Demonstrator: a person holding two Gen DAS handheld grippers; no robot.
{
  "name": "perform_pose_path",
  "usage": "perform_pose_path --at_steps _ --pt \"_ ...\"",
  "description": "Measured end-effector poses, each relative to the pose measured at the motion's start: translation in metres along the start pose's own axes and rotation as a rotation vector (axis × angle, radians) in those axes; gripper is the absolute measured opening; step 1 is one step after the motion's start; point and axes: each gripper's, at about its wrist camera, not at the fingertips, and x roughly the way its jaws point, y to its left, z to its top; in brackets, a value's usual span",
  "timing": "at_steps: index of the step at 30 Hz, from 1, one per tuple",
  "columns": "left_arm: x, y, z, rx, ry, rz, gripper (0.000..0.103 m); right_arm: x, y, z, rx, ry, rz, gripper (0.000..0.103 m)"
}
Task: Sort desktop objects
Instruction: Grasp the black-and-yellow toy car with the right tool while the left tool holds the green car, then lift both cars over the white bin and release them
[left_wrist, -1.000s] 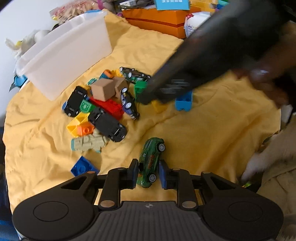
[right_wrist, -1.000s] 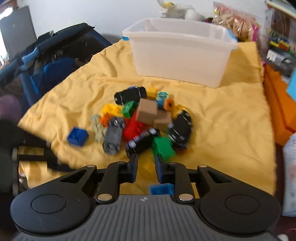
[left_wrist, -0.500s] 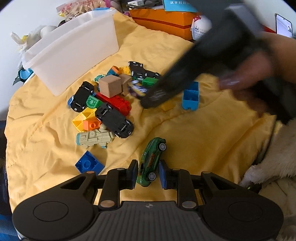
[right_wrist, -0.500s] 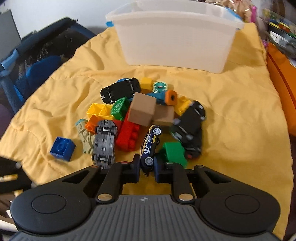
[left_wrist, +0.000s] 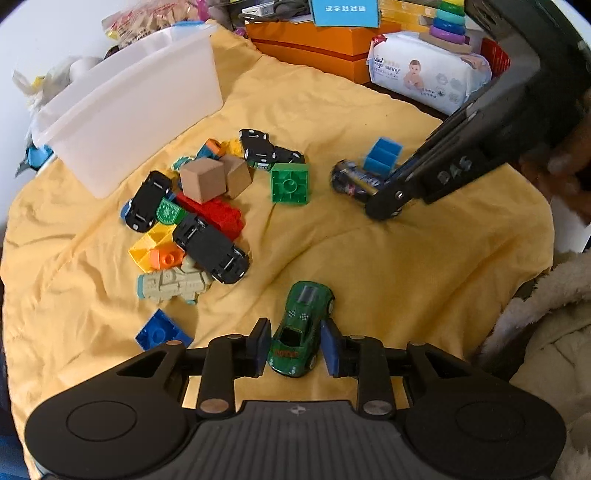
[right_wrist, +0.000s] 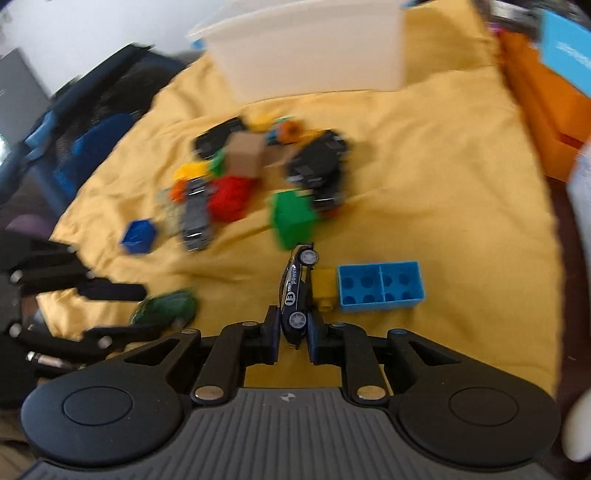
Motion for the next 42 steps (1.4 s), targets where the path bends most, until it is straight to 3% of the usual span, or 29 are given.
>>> perform_pose_path --at_steps 2,5,7,9,12,14,16,20,29,31,32,42 --pt "-0.002 -0.001 0.000 0.001 0.000 0.006 0.034 -0.006 -0.001 0.000 -0.008 0.012 0.062 0.016" --pt "-0.003 -0.001 -0.001 0.005 0.000 0.006 0.037 -0.003 0.001 -0.001 -0.001 0.085 0.228 0.016" --pt "-0.002 -0.001 -0.001 0.000 0.007 0.009 0.041 0.006 -0.002 -0.003 0.024 0.138 0.286 0.017" --pt "-0.001 -0.001 -0.001 -0.006 0.009 0.020 0.041 0.007 -0.003 -0.006 0.013 0.156 0.257 0.023" --pt "-0.002 0.002 0.000 -0.039 0.000 0.018 0.041 -0.011 0.003 -0.009 -0.073 0.082 0.110 0.040" --pt "-0.001 0.007 0.000 -0.071 0.004 0.001 0.041 -0.021 0.008 -0.010 -0.132 0.050 0.036 0.040" --pt "0.003 0.010 0.000 -0.084 0.012 0.001 0.041 -0.028 0.018 -0.009 -0.203 0.007 0.021 0.040" --pt "0.009 0.012 0.001 -0.090 0.019 -0.019 0.041 -0.016 0.042 -0.007 -0.330 -0.001 -0.052 0.039" --pt "0.023 0.011 -0.003 -0.075 0.022 -0.061 0.039 0.013 0.046 -0.020 -0.343 0.053 -0.101 0.042" --pt "0.022 0.015 -0.003 -0.085 0.018 -0.085 0.035 0.010 0.045 -0.024 -0.343 0.040 -0.095 0.032" --pt "0.021 0.017 -0.003 -0.095 0.016 -0.088 0.034 0.010 0.046 -0.023 -0.339 0.043 -0.092 0.033" --pt "-0.014 0.057 0.033 -0.198 -0.086 0.013 0.034 -0.010 0.046 0.004 -0.294 -0.032 -0.112 0.033"
